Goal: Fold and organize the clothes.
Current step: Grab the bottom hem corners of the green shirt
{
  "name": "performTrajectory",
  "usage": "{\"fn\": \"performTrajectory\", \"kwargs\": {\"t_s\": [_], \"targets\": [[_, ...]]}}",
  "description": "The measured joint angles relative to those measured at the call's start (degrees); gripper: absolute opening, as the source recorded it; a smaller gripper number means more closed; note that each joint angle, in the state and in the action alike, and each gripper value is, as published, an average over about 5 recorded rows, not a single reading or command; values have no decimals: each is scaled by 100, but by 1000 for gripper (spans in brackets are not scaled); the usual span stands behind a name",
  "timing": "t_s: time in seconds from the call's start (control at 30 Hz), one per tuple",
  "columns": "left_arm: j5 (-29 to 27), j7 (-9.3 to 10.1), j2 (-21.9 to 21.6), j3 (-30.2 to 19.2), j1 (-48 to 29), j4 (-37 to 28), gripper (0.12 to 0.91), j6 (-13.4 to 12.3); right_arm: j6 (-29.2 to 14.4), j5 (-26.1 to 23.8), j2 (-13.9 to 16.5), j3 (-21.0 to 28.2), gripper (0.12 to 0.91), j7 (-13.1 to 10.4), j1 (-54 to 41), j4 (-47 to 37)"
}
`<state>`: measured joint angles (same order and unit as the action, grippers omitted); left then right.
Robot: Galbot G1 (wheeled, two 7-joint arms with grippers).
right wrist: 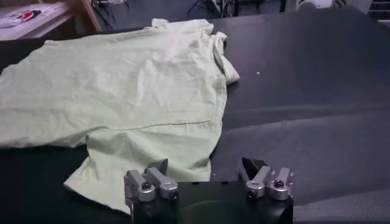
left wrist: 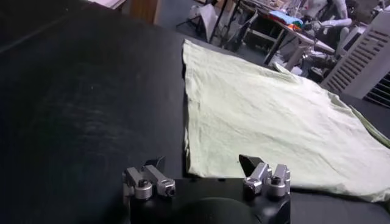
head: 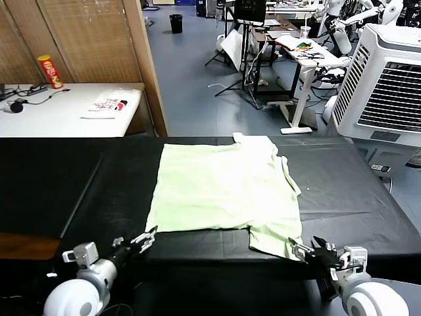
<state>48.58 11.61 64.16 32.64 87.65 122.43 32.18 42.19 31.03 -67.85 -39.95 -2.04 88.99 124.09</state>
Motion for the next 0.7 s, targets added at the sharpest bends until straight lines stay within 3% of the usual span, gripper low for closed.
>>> {"fn": "performTrajectory", "kwargs": {"t_s": [0.17,0.37,0.43,0.57,0.7], "targets": [[-138,-14,65,-53,-67,-60,798,103,0,-52,-22,29,728,-4,6,-28],[-232,-6,152,-125,-129,-207,786,67,0,-99,-68,55,458,-10,29,-78],[-261,-16,172,-142,-139,-240,737,47,-1,-113,-80,63,357,-11,26,-93],[-339,-58,195,-179,-144,-284,541,13,-2,-151,-91,79,172,-9,17,-119],[-378,-81,195,-206,-138,-303,306,14,-3,-229,-99,79,122,-6,60,-88]]}}
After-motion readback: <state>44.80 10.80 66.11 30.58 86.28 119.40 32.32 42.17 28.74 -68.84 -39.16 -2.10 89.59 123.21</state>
